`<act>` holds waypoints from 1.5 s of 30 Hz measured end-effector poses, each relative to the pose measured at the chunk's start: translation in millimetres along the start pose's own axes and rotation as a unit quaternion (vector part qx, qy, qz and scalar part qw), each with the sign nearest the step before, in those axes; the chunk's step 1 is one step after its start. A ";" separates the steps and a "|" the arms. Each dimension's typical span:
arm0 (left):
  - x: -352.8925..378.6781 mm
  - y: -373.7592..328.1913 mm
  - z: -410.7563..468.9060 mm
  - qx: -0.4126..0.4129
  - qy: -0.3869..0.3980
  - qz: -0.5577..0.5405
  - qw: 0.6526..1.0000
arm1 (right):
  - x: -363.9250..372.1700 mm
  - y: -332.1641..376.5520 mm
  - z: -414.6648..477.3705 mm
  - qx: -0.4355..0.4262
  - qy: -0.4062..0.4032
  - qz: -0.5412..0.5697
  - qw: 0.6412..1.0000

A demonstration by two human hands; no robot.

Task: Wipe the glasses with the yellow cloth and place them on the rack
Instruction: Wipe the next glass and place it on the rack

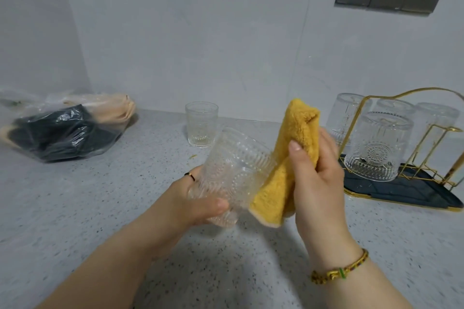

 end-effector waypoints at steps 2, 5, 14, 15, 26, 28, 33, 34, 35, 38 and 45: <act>1.6 -1.7 -1.8 0.000 0.003 0.010 1.000 | -2.1 -3.9 5.4 0.012 0.033 -0.017 0.999; -0.3 -2.7 -1.7 0.002 -0.003 0.020 1.000 | 1.2 -3.9 8.0 0.039 0.122 0.008 0.992; 0.9 -8.9 -8.8 0.013 0.045 0.069 0.996 | -0.6 0.0 9.3 0.041 0.304 -0.019 0.952; 3.3 -8.9 -10.0 0.011 0.058 0.080 0.995 | -0.1 2.2 7.6 0.035 0.329 -0.021 0.944; 8.9 7.2 -3.1 -0.057 0.102 -0.016 0.993 | -10.1 -4.9 16.1 -0.015 0.106 -0.070 0.992; 8.5 8.6 -1.6 -0.059 0.105 -0.053 0.991 | -14.4 -2.5 17.9 -0.001 0.091 -0.044 0.995; 1.9 5.2 1.5 -0.053 0.083 -0.165 0.981 | -11.5 -2.7 13.7 0.010 0.206 -0.072 0.976; -0.4 3.7 2.0 -0.050 0.073 -0.184 0.979 | -8.8 -3.7 12.0 0.024 0.234 -0.059 0.970; -2.6 2.3 1.9 -0.048 0.067 -0.198 0.977 | -5.9 -5.5 10.5 0.034 0.254 -0.044 0.965; -5.2 -2.2 0.2 -0.043 0.079 -0.202 0.975 | -6.1 -9.7 12.5 0.052 0.216 0.025 0.975; -2.3 -2.1 -8.3 -0.076 0.131 -0.029 0.988 | -15.4 -2.0 18.6 0.048 0.232 0.023 0.971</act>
Point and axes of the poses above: each hand's wrist, its own z-axis towards the middle knuckle, its own x-axis out of the palm, y = z × x, the point moved 4 cm from there along z, towards the middle knuckle, and after that the axes turned 9 degrees about -x, right-handed, at the moved point
